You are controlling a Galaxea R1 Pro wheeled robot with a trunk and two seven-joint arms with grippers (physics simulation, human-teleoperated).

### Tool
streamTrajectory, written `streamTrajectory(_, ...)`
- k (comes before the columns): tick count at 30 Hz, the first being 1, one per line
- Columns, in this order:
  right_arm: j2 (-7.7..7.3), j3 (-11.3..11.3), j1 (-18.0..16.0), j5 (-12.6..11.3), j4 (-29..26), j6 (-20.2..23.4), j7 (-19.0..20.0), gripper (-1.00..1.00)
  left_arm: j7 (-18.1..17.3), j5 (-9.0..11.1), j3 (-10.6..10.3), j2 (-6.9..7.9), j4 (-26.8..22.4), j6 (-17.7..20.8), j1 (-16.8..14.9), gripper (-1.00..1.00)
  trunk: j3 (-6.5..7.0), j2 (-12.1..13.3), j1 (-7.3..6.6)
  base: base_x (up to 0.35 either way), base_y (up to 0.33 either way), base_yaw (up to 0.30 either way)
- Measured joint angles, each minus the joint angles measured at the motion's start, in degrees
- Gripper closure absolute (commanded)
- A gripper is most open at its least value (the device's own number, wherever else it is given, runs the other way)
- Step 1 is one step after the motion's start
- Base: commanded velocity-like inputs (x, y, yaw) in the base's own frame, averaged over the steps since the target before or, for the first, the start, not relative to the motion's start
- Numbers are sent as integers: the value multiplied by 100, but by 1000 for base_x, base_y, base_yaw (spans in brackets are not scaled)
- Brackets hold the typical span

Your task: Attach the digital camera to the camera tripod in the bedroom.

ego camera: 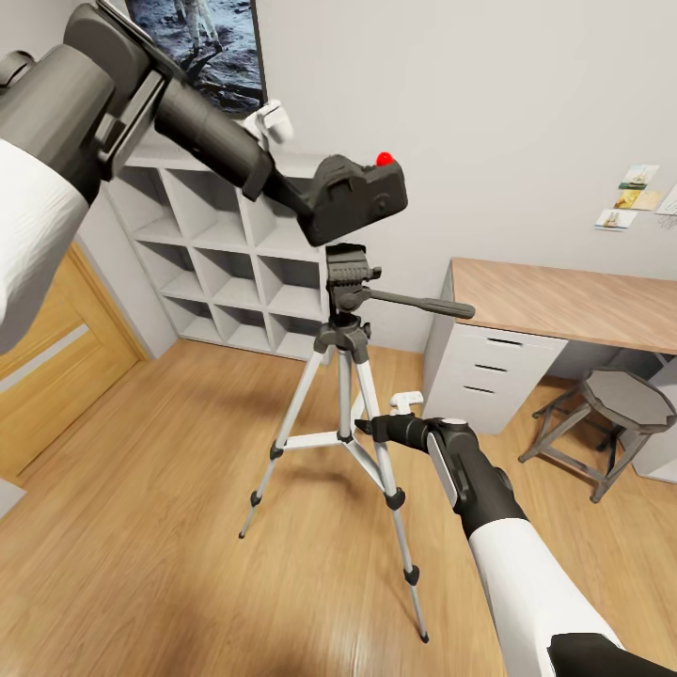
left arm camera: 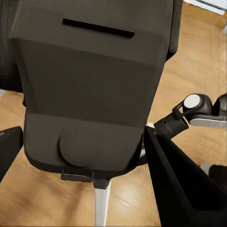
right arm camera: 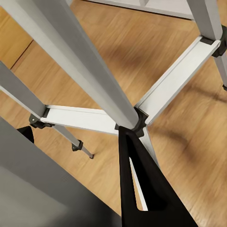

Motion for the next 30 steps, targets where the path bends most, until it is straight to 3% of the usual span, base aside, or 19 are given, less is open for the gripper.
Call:
streamTrajectory(5,0,1,0,-1,-1,1,-1,100,-4,327,-2,16,-57,155,0,100,0,0,0,0,0,0)
streamTrajectory(13,0,4,0,-1,-1,1,-1,100,114,322,-40,32,-170,181,1,100,0,0,0,0,0,0)
streamTrajectory(23,0,0,0,-2,-5,5,-1,100,517,317,-73,40,-278,184,2,100,0,1,0,0,0,0)
streamTrajectory(27,0,-1,1,1,-8,8,0,100,658,324,-257,20,-291,184,3,100,0,1,0,0,0,0)
streamTrajectory(30,-1,-1,1,1,-14,18,2,100,697,345,-560,-2,-295,188,3,100,-1,1,1,0,0,0)
